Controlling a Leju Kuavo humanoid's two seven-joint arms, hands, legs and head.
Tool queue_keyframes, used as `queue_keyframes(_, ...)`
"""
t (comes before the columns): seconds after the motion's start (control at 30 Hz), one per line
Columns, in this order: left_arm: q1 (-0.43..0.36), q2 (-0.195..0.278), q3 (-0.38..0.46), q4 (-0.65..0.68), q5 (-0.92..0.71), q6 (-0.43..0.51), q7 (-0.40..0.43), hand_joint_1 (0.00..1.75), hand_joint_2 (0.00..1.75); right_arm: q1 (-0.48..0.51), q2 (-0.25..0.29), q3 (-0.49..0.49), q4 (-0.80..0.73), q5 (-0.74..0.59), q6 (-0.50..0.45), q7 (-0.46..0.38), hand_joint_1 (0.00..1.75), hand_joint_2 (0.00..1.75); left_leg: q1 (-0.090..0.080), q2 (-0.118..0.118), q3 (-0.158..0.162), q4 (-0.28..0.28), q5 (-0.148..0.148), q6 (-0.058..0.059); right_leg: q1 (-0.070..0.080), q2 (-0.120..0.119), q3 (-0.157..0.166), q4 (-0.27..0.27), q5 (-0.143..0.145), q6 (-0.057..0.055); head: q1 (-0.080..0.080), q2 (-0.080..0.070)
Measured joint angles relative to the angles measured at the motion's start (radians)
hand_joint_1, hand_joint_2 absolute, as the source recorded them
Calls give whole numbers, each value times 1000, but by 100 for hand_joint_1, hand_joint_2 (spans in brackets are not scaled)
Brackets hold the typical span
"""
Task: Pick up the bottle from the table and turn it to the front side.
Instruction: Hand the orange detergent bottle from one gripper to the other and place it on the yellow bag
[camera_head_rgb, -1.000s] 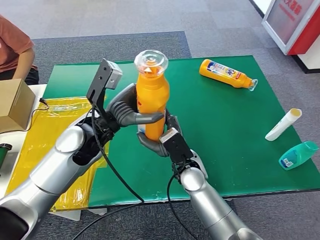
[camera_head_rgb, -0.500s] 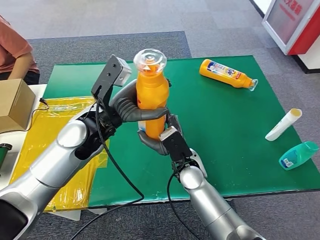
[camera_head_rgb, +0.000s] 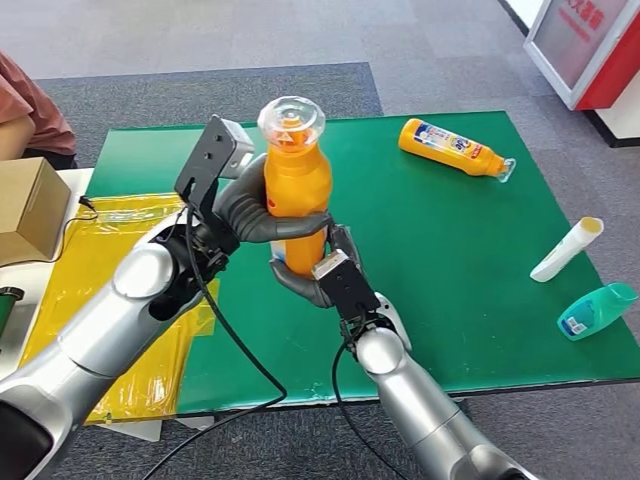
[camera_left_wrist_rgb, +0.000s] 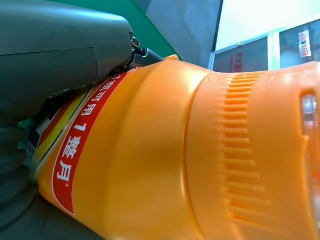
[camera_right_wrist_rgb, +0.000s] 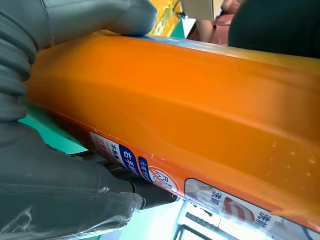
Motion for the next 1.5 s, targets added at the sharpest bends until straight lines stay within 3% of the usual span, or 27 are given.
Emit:
queue_keyframes(0.33,2,147,147,-47,-290,-4,-42,175,175,42,-20,-39,-14,-27,31,11,0,175,1,0,0,0,1,-1,2,0,-1,0,0,-1,0,0)
queue_keyframes(0.6,14,220,240,-80,-380,2,-50,175,175,67,-31,-89,-48,-39,41,13,0,175,1,0,-1,0,1,-1,1,0,-1,0,0,0,0,0)
queue_keyframes(0.67,24,241,257,-107,-557,19,-63,175,175,84,-35,-111,-69,-39,46,16,0,175,1,0,-1,0,1,-1,1,0,-1,0,0,-1,0,0)
queue_keyframes(0.77,39,268,274,-157,-951,-25,-44,175,175,116,-44,-162,-120,-29,64,20,0,175,1,0,-1,0,1,-1,1,0,-1,0,0,-1,0,0)
queue_keyframes(0.87,77,278,276,-165,-1181,-87,-23,175,175,135,-46,-213,-179,-13,87,30,0,175,1,0,-1,0,1,-1,1,0,-2,0,0,-1,0,0)
queue_keyframes(1.2,199,288,252,-119,-1461,-135,-11,175,175,150,-47,-274,-280,48,122,58,0,175,1,1,-1,0,1,-1,1,1,-2,0,0,-1,0,0)
queue_keyframes(1.5,300,294,220,-76,-1512,-144,-22,175,175,153,-46,-293,-316,67,135,73,0,175,1,1,-2,0,1,-1,1,1,-2,0,0,-1,0,0)
